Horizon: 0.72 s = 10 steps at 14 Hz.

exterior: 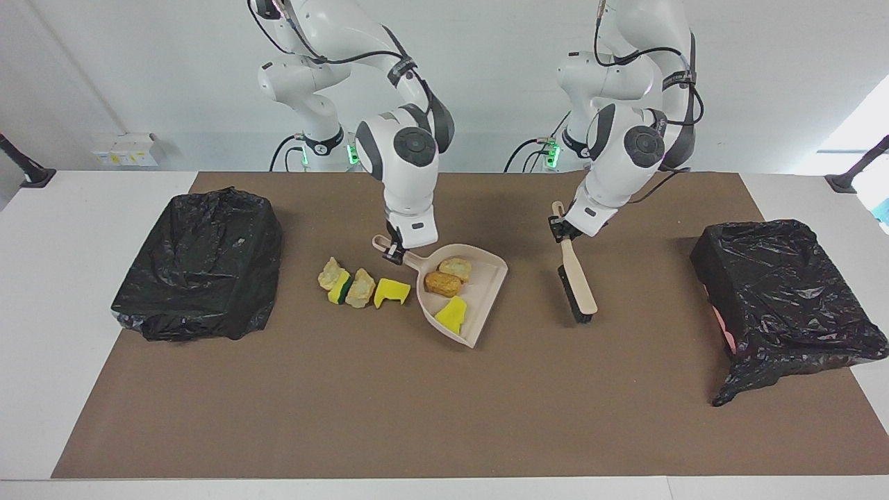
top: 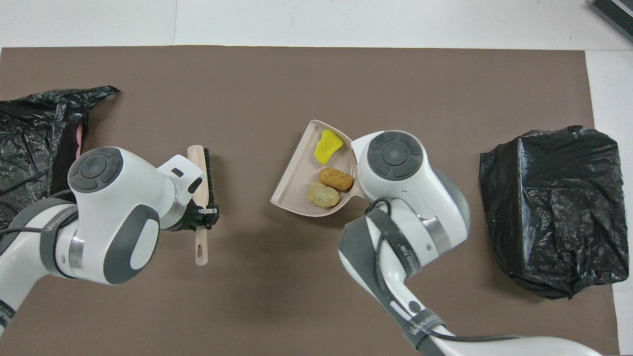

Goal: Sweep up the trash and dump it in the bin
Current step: 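Carry the dustpan with the right gripper over the black bag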

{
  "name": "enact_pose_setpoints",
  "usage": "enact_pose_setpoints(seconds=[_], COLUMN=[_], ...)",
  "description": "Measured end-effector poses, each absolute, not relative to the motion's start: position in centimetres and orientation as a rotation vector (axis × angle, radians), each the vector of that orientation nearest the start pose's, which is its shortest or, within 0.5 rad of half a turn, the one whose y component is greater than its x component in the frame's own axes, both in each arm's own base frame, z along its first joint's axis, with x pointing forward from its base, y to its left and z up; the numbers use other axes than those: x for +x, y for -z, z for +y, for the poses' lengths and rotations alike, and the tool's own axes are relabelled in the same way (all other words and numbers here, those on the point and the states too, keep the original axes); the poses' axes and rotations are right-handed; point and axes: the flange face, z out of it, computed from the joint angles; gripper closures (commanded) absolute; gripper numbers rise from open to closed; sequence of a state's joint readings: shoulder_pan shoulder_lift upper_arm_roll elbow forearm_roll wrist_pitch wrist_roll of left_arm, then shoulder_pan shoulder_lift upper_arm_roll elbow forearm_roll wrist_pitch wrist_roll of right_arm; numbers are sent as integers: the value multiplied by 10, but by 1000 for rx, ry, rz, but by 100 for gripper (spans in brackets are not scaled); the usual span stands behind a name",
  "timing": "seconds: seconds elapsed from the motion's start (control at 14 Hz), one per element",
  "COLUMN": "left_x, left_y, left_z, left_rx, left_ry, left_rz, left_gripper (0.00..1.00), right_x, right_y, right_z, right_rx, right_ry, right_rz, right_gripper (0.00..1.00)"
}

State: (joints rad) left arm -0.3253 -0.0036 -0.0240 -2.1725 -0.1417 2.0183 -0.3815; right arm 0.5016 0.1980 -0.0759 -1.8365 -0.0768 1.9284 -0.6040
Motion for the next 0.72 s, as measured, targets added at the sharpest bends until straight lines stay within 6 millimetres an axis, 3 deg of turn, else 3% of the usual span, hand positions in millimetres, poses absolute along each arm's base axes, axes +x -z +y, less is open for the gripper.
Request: enact_pose_setpoints(seconds=[0.21, 0.36, 0.57, 0.72], left_x=[471, 451, 406, 371], left_y=[-382, -381, -383, -377], left_z=[-201, -227, -283, -316], left_rx=[-3166, -3150, -3118, -3094], left_ry=[-310, -320, -318, -324], left_rz=[-158, -143, -150, -126], left_gripper=[100, 100, 100, 100], right_x=[553, 548, 524, 508], right_y=[-479, -514, -557, -571], right_z=[161, 103, 5, -65], right_rx=[-2798, -2796, -2753, -2708], right_ry=[-142, -140, -177, -177], right_rz=[-1555, -1536, -1542, -1578], right_gripper=[100, 100, 100, 100])
